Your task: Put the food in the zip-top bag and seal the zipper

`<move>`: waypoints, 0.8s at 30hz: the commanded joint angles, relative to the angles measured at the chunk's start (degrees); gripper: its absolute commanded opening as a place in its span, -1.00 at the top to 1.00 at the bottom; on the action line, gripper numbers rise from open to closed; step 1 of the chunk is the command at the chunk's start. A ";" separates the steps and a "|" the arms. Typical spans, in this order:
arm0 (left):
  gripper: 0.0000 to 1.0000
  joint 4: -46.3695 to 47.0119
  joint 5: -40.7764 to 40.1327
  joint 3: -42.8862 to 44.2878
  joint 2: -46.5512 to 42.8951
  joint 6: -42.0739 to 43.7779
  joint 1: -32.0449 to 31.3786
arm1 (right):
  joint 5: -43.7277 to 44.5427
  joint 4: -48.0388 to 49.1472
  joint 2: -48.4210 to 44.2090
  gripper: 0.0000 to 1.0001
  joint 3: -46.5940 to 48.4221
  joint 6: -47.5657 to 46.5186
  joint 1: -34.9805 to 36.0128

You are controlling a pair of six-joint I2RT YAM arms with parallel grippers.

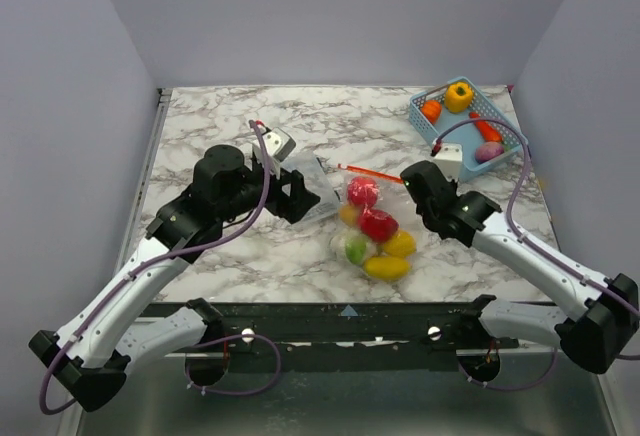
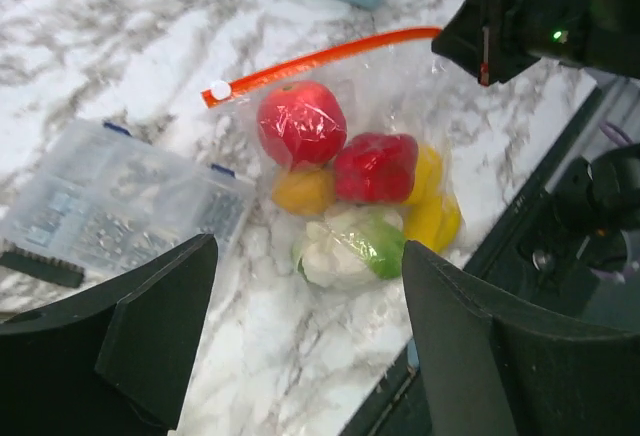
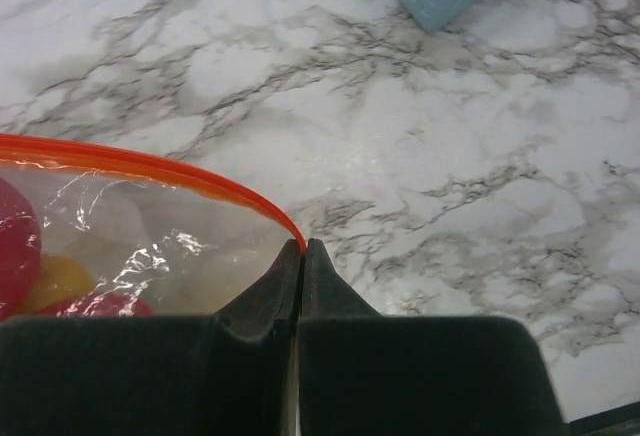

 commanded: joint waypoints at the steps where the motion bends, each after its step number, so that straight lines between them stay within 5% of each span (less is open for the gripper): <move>1: -0.54 8.39 -8.73 -1.88 -1.72 0.34 -0.01 | -1.99 1.17 3.94 0.99 -0.99 0.76 -9.45; 5: -0.54 13.48 -12.48 -7.89 -4.59 2.38 0.05 | -3.08 2.24 5.13 0.90 -3.16 0.87 -12.77; 12: -0.54 15.63 -17.04 -12.13 -12.20 5.39 0.13 | -6.18 0.75 0.96 0.01 -2.16 0.63 -12.89; 24: -0.59 19.74 -24.82 -14.60 -29.39 4.18 0.09 | -18.25 1.24 -23.99 -0.70 9.08 -12.85 -12.93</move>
